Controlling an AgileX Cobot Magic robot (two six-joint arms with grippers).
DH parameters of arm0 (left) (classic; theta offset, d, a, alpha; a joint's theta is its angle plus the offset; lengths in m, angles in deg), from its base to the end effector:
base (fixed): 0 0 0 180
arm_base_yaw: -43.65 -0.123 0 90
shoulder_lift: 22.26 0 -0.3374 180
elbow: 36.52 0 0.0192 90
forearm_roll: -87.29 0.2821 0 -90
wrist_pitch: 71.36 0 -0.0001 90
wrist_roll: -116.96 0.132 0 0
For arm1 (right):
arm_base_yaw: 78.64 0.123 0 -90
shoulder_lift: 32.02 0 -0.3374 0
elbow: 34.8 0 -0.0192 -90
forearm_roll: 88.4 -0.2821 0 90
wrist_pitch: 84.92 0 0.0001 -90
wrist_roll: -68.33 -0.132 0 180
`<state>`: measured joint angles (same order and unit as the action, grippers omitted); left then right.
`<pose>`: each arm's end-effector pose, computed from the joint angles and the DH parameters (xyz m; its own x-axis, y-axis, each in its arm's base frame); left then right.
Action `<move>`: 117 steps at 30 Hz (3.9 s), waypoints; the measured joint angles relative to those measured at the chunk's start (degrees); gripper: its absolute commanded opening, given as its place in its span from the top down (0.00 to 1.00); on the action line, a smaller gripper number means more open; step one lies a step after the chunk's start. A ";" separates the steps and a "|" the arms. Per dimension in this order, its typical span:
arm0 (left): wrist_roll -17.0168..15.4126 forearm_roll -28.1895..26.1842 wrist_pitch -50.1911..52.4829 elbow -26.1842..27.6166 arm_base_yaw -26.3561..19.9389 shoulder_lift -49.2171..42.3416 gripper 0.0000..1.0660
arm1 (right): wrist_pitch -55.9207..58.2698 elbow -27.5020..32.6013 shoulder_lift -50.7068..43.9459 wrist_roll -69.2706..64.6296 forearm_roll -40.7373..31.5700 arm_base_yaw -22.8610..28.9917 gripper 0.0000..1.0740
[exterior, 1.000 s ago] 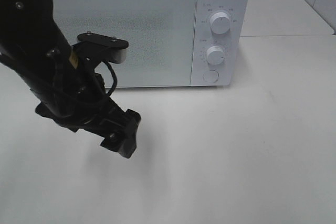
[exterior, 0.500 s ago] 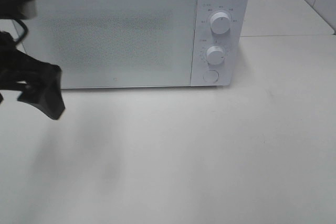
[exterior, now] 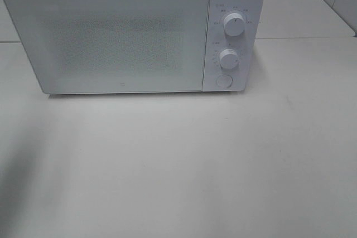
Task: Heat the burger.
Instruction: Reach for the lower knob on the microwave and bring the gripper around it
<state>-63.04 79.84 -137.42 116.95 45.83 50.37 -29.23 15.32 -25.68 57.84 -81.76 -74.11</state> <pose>0.2138 -0.0238 0.2924 -0.9677 -0.0158 -0.2517 0.0171 0.9916 -0.1280 0.0120 -0.0117 0.2829 -0.3692 0.0879 -0.9252 0.0534 0.9959 0.0733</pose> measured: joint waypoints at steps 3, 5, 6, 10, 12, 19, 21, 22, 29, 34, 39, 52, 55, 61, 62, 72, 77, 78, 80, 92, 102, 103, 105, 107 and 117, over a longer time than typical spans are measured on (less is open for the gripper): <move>0.92 -1.66 1.60 -6.36 -0.23 -5.73 0.06 | 0.00 0.00 0.00 0.00 0.00 0.00 0.30; 1.03 -1.89 2.12 -7.62 -0.23 -7.28 0.06 | 0.00 0.00 0.00 0.00 0.00 0.00 0.30; 1.43 -2.06 2.64 -10.31 -0.23 -9.91 0.06 | 0.00 0.00 0.00 0.00 0.00 0.00 0.30; 3.21 -2.06 2.64 -14.50 -0.23 -15.30 0.06 | 0.00 0.00 0.00 0.00 -0.06 0.00 0.30; 4.18 -2.06 2.64 -16.27 -0.23 -17.88 0.06 | 0.00 0.00 0.00 0.00 -0.06 0.00 0.30; 5.84 -2.06 3.32 -21.37 -0.23 -26.41 0.06 | 0.00 0.00 0.00 0.00 -0.06 0.00 0.30; 5.90 -2.06 3.78 -22.00 -0.23 -30.37 0.06 | 0.00 0.00 0.00 0.00 -0.06 0.00 0.31; 5.90 -2.06 3.78 -22.00 -0.23 -30.37 0.06 | 0.00 0.00 0.00 0.00 -0.06 0.00 0.31; 5.90 -2.06 3.95 -22.00 -0.23 -39.02 0.06 | 0.00 0.00 0.00 0.00 -0.06 0.00 0.31; 5.90 -2.23 4.01 -22.00 -0.23 -44.29 0.06 | 0.00 0.00 0.00 0.00 -0.06 0.00 0.31; 5.90 -2.92 4.07 -22.00 -0.23 -50.65 0.06 | 0.00 0.00 0.00 0.00 -0.06 0.00 0.31; 5.90 -3.50 4.35 -22.17 -0.23 -65.78 0.06 | 0.00 0.00 0.00 0.00 -0.06 0.00 0.31; 5.90 -3.50 4.35 -22.17 -0.23 -66.29 0.06 | 0.00 0.00 0.00 0.00 -0.06 0.00 0.31; 5.90 -3.44 4.35 -22.17 -0.23 -66.29 0.06 | 0.00 0.00 0.00 0.00 -0.17 0.00 0.31; 5.90 -3.44 4.35 -22.17 -0.23 -66.29 0.06 | 0.00 0.00 0.00 0.00 -0.17 0.00 0.31; 5.90 -3.44 4.35 -22.17 -0.23 -66.29 0.06 | 0.00 0.00 0.00 0.00 -0.17 0.00 0.31; 5.90 -3.38 4.35 -22.17 -0.23 -66.29 0.06 | -0.40 -0.29 0.00 0.00 -0.23 0.00 0.31; 5.90 -3.38 4.35 -22.17 -0.23 -66.29 0.06 | -0.74 -0.57 0.00 0.00 -0.23 0.00 0.31; 5.90 -3.38 4.35 -22.17 -0.23 -66.29 0.06 | -2.06 -1.26 0.00 0.00 -0.23 0.00 0.31; 5.90 -3.32 4.35 -22.17 -0.23 -66.29 0.06 | -13.41 -1.83 6.07 0.00 -0.29 0.00 0.31; 5.90 -3.32 4.35 -22.17 -0.23 -66.29 0.06 | -21.94 -1.83 12.83 0.00 -0.29 0.00 0.31; 5.90 -3.32 4.35 -22.17 -0.23 -66.29 0.06 | -23.55 -1.83 14.32 0.00 -0.29 0.00 0.31; 5.90 -3.32 4.35 -22.17 -0.23 -66.29 0.06 | -24.29 -1.83 15.13 0.00 -0.29 0.00 0.31; 5.90 -3.32 4.35 -22.17 -0.23 -66.29 0.06 | -25.50 -1.83 16.73 0.00 -0.29 0.00 0.31; 5.90 -3.27 4.35 -22.17 -0.23 -66.29 0.06 | -31.34 -1.78 26.01 0.00 -0.29 0.00 0.31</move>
<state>-57.13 76.58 -133.07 94.78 45.60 -15.92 -60.57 13.55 0.33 57.84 -82.04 -74.11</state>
